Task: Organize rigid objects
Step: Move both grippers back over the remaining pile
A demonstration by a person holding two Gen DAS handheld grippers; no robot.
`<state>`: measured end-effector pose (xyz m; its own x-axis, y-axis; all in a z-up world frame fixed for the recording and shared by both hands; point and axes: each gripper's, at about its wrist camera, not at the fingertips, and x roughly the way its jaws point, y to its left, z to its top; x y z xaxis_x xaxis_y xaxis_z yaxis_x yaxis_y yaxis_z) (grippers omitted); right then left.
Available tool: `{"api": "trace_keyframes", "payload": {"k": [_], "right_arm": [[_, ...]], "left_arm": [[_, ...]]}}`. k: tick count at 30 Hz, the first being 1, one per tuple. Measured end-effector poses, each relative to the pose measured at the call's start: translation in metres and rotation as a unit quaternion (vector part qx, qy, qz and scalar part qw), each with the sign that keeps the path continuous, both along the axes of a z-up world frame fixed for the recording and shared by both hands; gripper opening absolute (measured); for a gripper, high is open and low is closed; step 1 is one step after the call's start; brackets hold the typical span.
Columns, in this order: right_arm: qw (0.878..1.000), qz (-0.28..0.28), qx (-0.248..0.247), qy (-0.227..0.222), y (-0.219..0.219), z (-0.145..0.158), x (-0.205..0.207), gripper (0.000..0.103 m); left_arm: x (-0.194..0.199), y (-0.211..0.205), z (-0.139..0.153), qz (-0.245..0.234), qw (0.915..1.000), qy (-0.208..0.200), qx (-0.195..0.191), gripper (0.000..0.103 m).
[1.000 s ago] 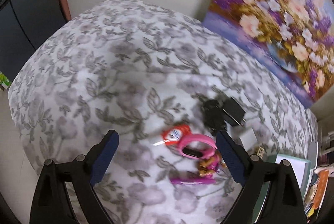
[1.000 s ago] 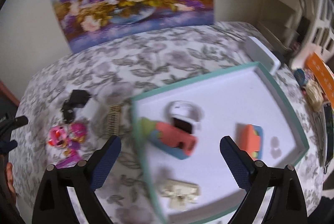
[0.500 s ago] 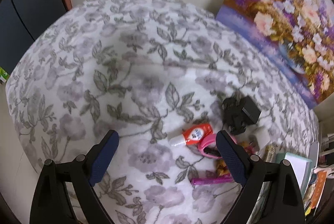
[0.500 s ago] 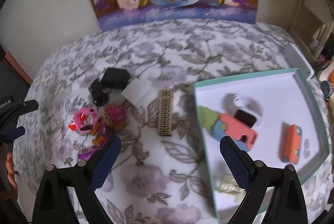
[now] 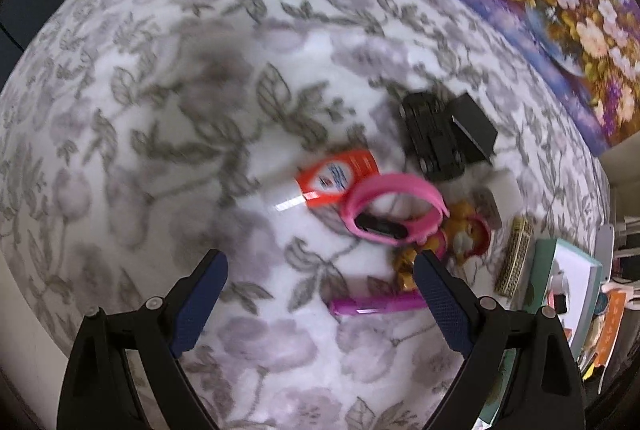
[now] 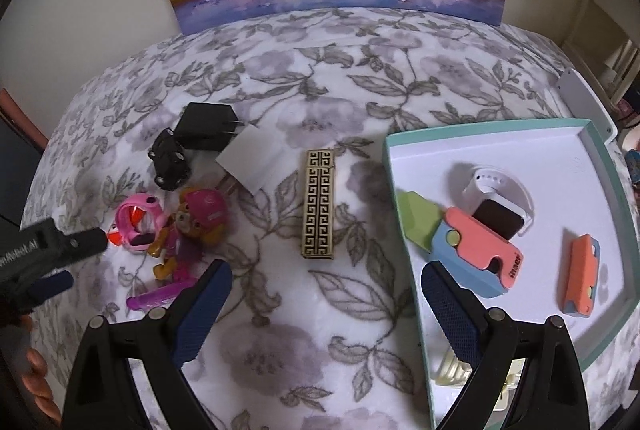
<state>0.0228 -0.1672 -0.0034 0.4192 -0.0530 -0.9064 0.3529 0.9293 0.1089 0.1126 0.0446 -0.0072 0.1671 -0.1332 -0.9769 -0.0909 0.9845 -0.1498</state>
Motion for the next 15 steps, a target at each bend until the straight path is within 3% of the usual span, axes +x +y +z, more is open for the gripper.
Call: {"api": "trace_keyframes", "payload": {"k": [5, 15], "right_arm": [[1.000, 0.003, 0.002, -0.006, -0.002, 0.004, -0.003, 0.097], [1.000, -0.017, 0.005, -0.021, -0.020, 0.012, -0.015, 0.097]], "left_arm": [[-0.005, -0.010, -0.008, -0.004, 0.9999, 0.016, -0.001, 0.094], [-0.013, -0.033, -0.016, -0.029, 0.9988, 0.023, 0.032, 0.094]]}}
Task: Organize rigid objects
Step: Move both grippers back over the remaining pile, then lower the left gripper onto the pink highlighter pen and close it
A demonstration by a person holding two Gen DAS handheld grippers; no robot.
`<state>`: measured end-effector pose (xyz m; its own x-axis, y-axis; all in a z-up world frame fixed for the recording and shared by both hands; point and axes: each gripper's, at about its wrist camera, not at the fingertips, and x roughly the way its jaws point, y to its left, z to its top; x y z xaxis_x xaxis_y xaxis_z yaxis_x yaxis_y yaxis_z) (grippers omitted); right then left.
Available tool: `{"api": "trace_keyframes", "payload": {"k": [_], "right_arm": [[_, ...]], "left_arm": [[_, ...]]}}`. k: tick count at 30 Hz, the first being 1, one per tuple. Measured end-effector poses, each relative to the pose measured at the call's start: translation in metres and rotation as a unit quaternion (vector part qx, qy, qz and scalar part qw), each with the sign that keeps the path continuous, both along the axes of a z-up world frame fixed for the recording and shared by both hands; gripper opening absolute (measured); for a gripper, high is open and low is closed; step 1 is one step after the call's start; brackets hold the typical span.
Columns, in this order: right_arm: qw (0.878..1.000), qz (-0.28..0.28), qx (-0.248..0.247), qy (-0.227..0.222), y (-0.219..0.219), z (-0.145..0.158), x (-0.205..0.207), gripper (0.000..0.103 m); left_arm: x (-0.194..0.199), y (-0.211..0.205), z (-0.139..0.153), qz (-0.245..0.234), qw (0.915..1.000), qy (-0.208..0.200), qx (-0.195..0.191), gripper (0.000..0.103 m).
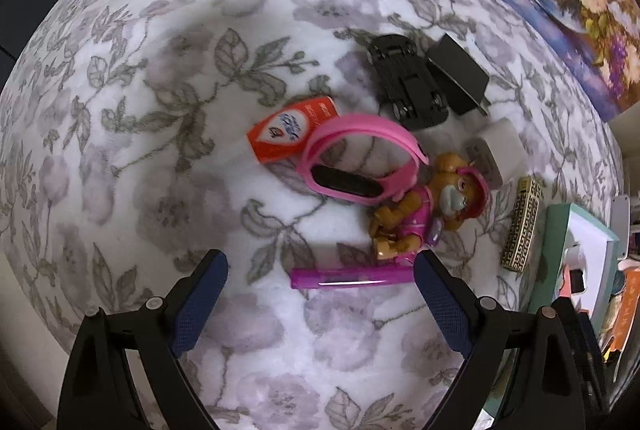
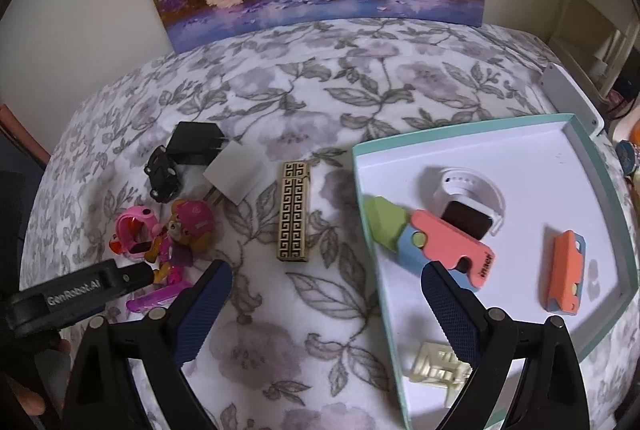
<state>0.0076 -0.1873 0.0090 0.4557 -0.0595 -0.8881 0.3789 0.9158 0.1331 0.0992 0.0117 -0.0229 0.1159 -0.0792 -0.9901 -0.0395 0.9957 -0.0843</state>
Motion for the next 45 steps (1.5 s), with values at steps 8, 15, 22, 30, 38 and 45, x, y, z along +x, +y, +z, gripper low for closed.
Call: {"api": "trace_keyframes", "payload": {"k": [8, 15, 22, 30, 38, 45], "right_arm": [[1.000, -0.019, 0.002, -0.002, -0.019, 0.000, -0.009, 0.097], [0.999, -0.035, 0.014, -0.008, -0.031, 0.000, -0.014, 0.097], [0.999, -0.029, 0.012, -0.004, -0.029, -0.002, -0.013, 0.097], [1.000, -0.028, 0.010, -0.002, -0.028, -0.002, -0.013, 0.097], [1.000, -0.027, 0.009, -0.001, -0.028, -0.003, -0.012, 0.097], [1.000, -0.016, -0.010, 0.005, -0.026, -0.006, -0.005, 0.097]], "left_arm": [[-0.010, -0.009, -0.012, -0.002, 0.9998, 0.013, -0.013, 0.094], [-0.018, -0.022, -0.024, -0.004, 0.9998, 0.016, -0.013, 0.094], [-0.015, -0.032, -0.026, -0.014, 0.9997, 0.014, -0.013, 0.094], [-0.015, -0.043, -0.023, -0.025, 0.9996, 0.009, -0.005, 0.082], [-0.012, -0.036, -0.014, -0.021, 0.9991, 0.005, -0.036, 0.082], [-0.003, -0.016, 0.008, 0.009, 0.9976, -0.017, -0.066, 0.082]]}}
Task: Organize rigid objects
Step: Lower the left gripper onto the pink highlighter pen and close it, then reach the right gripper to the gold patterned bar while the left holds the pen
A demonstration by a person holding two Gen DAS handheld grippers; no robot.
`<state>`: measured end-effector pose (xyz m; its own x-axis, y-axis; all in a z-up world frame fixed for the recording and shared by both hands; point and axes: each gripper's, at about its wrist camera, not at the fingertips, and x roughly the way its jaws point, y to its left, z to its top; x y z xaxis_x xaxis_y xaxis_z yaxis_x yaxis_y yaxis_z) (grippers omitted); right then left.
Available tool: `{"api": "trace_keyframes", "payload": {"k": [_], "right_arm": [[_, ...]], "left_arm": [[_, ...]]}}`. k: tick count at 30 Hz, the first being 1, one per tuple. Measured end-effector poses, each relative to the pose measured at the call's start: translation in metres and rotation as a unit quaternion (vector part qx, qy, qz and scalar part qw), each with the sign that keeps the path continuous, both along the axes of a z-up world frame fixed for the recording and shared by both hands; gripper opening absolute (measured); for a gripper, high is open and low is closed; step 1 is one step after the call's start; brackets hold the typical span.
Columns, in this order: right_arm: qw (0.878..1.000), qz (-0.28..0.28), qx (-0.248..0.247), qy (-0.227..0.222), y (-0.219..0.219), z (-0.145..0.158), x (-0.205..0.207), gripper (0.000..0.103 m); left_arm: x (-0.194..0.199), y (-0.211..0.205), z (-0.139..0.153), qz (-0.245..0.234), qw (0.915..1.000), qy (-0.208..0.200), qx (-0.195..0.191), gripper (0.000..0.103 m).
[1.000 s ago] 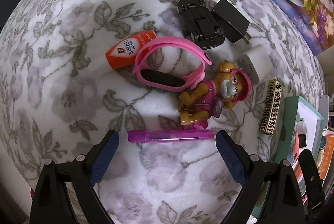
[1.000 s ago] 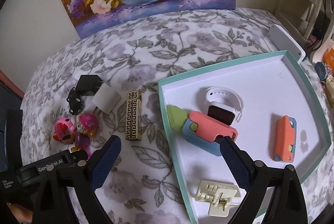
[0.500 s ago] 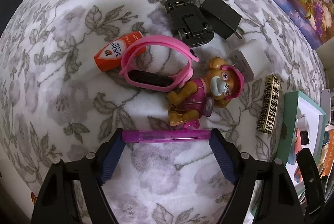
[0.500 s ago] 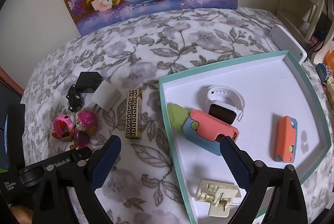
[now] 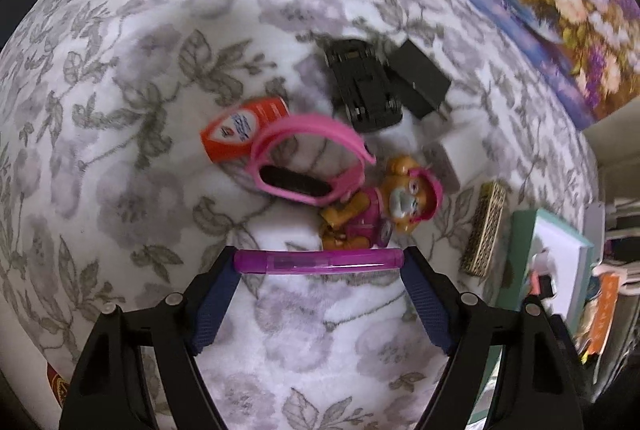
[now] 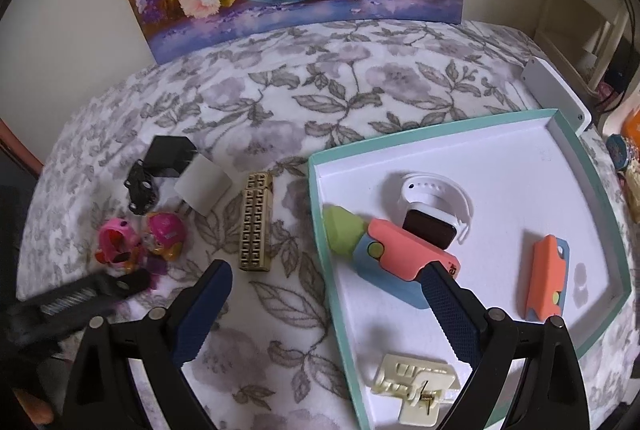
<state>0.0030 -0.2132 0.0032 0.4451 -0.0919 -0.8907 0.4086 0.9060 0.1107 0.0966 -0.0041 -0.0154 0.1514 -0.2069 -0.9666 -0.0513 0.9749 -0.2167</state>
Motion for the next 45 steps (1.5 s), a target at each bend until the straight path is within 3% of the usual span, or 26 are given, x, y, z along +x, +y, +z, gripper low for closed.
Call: {"api": "trace_keyframes", "payload": {"k": [12, 21, 37, 45], "right_arm": [[0.994, 0.012, -0.090, 0.059, 0.007, -0.025, 0.018, 0.097], [0.988, 0.034, -0.123, 0.081, 0.019, -0.039, 0.029, 0.097], [0.978, 0.117, -0.162, 0.054, 0.071, -0.037, 0.055, 0.097], [0.979, 0.153, -0.129, 0.029, 0.079, -0.035, 0.066, 0.097]], "left_arm": [[0.011, 0.029, 0.017, 0.035, 0.9980, -0.020, -0.048, 0.082], [0.015, 0.043, 0.026, 0.058, 0.9949, -0.033, -0.076, 0.082], [0.015, 0.054, 0.028, 0.084, 0.9926, -0.034, -0.081, 0.082], [0.018, 0.060, 0.024, 0.100, 0.9916, -0.029, -0.077, 0.082]]}}
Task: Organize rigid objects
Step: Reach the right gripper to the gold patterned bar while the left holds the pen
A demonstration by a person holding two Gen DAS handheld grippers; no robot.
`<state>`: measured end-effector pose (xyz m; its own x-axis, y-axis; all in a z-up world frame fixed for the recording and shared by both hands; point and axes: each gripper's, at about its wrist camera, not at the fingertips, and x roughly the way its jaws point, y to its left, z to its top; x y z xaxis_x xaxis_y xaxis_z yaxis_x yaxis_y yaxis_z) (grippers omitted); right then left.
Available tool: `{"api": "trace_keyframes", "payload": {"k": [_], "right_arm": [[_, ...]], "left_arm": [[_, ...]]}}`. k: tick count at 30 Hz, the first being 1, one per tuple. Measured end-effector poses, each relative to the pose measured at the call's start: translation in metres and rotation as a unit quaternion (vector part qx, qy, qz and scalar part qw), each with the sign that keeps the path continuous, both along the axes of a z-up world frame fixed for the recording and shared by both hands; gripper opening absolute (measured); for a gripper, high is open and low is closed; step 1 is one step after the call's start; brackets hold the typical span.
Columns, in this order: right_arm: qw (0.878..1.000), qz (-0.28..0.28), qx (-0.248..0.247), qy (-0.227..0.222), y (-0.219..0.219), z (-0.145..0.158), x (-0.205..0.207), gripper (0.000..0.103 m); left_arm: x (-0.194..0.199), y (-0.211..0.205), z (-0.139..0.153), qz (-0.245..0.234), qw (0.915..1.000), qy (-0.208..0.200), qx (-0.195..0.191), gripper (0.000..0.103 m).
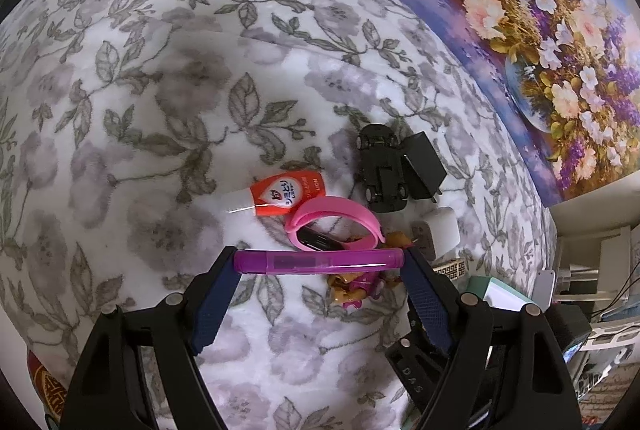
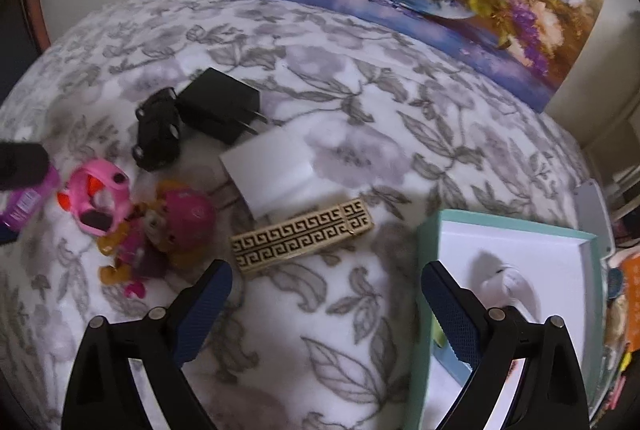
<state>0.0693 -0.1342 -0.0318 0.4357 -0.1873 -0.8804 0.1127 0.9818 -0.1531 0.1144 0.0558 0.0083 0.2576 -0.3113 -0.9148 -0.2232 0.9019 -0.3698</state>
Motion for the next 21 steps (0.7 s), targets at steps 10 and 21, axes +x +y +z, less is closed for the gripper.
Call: {"api": "trace_keyframes", "payload": {"k": [10, 21], "right_arm": [[0.999, 0.018, 0.027, 0.005, -0.004, -0.009, 0.014, 0.097], [0.998, 0.029, 0.057, 0.011, -0.012, -0.023, 0.024, 0.096]], "left_arm": [[0.001, -0.001, -0.002, 0.008, 1.0000, 0.003, 0.002, 0.082], [0.005, -0.007, -0.012, 0.003, 0.9997, 0.016, 0.016, 0.082]]}}
